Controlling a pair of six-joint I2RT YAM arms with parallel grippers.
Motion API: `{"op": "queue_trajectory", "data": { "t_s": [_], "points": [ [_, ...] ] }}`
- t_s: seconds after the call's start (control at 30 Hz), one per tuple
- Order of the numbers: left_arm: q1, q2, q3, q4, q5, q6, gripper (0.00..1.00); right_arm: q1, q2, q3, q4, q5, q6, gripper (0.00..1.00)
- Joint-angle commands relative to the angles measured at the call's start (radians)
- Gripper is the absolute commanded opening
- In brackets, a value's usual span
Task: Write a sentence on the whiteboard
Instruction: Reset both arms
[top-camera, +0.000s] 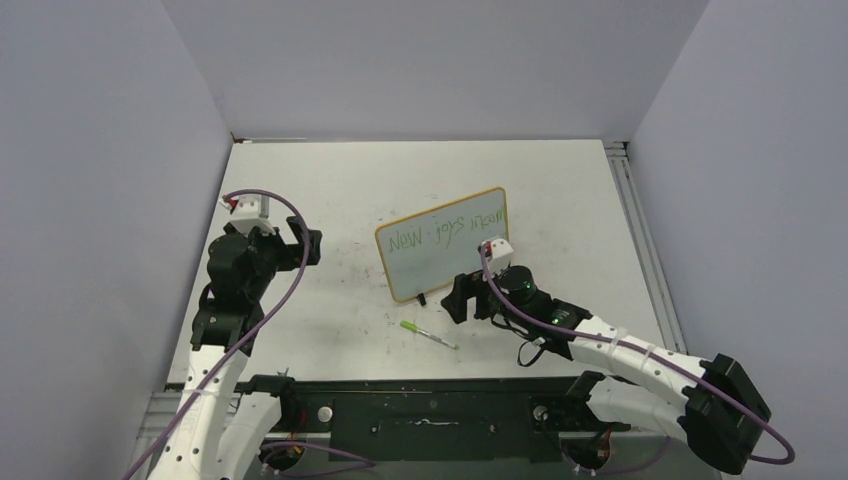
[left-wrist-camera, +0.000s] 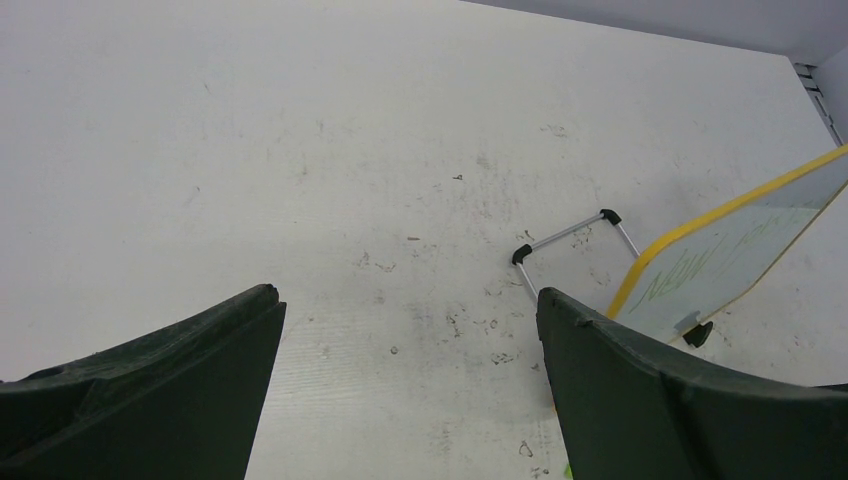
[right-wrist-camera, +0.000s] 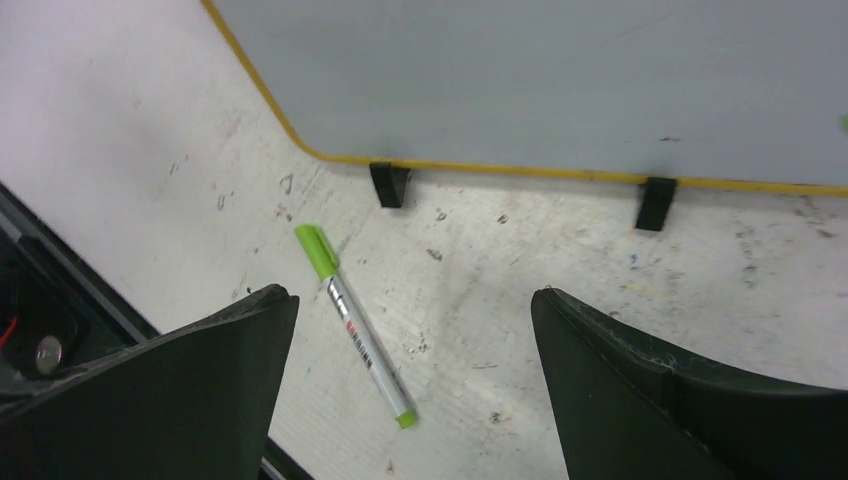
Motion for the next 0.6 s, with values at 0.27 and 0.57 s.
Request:
{"op": "queue_trajectory", "data": {
  "t_s": [0.27, 0.57],
  "points": [
    [0.005, -0.065, 0.006, 0.038, -0.072, 0.035, 0.96, -0.293, -0.215, 0.042, -0.187, 0.238, -0.034, 1.0],
    [0.004, -0.092, 0.044, -0.04, -0.218, 0.013, 0.96, -0.501, -0.342, 0.139, -0.216, 0.338, -0.137, 0.9]
  ]
}}
